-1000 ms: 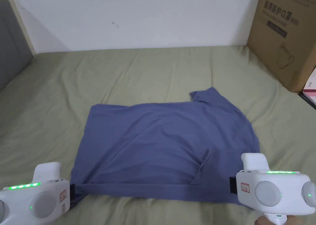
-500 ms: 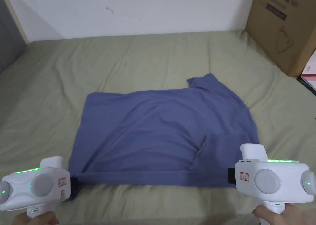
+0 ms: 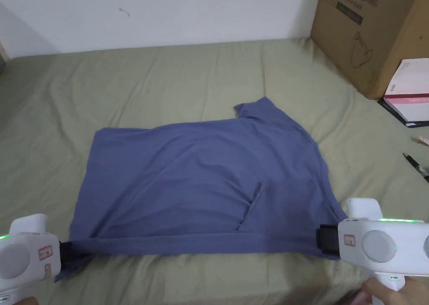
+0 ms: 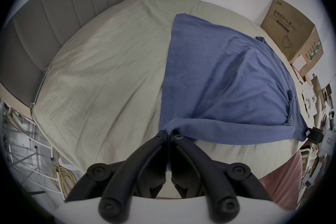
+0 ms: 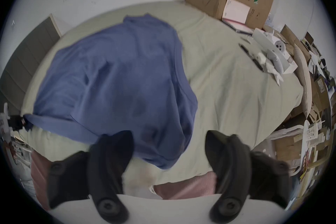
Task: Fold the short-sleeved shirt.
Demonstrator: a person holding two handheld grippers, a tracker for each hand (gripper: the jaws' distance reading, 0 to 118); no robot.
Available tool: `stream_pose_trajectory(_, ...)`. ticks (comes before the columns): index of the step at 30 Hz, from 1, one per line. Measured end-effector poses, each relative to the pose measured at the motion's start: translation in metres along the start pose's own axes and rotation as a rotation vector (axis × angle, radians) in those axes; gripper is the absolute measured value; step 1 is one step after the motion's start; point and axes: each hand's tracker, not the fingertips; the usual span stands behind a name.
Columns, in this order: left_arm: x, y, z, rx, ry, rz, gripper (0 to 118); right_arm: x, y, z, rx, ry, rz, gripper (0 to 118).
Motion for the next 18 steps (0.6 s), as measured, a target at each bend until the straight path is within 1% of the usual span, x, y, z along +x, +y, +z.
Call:
stream_pose_trajectory(1, 0.002, -0.001, -0.001, -0.005, 0.006, -0.007, 2, 0.001, -0.005, -0.003, 0.006, 0.011, -0.004, 4)
stream_pose_trajectory(2, 0.002, -0.001, -0.001, -0.008, 0.013, -0.012, 2, 0.000, -0.009, -0.006, -0.020, 0.000, 0.000, 4)
stream_pose_trajectory(3, 0.003, -0.002, -0.001, -0.013, 0.016, -0.017, 2, 0.000, -0.014, -0.007, -0.023, 0.044, -0.018, 4)
stream_pose_trajectory(4, 0.004, -0.002, -0.001, -0.016, 0.020, -0.023, 2, 0.000, -0.016, -0.006, -0.022, 0.051, -0.029, 4)
stream_pose_trajectory(7, 0.004, -0.001, -0.002, -0.023, 0.039, -0.050, 2, -0.008, -0.014, 0.001, 0.020, 0.007, 0.006, 4)
stream_pose_trajectory(9, 0.005, 0.002, 0.001, -0.023, 0.042, -0.056, 2, -0.007, -0.006, 0.008, 0.035, 0.015, -0.004, 4)
stream_pose_trajectory(13, 0.003, 0.016, 0.011, -0.009, 0.044, -0.049, 2, -0.001, 0.023, 0.031, 0.081, 0.041, -0.021, 4)
stream_pose_trajectory(16, 0.007, 0.041, 0.018, 0.017, 0.052, -0.059, 2, 0.003, 0.057, 0.039, 0.114, 0.070, -0.043, 4)
stream_pose_trajectory(18, 0.012, 0.063, 0.014, 0.032, 0.054, -0.074, 2, -0.001, 0.085, 0.033, 0.128, 0.057, -0.031, 4)
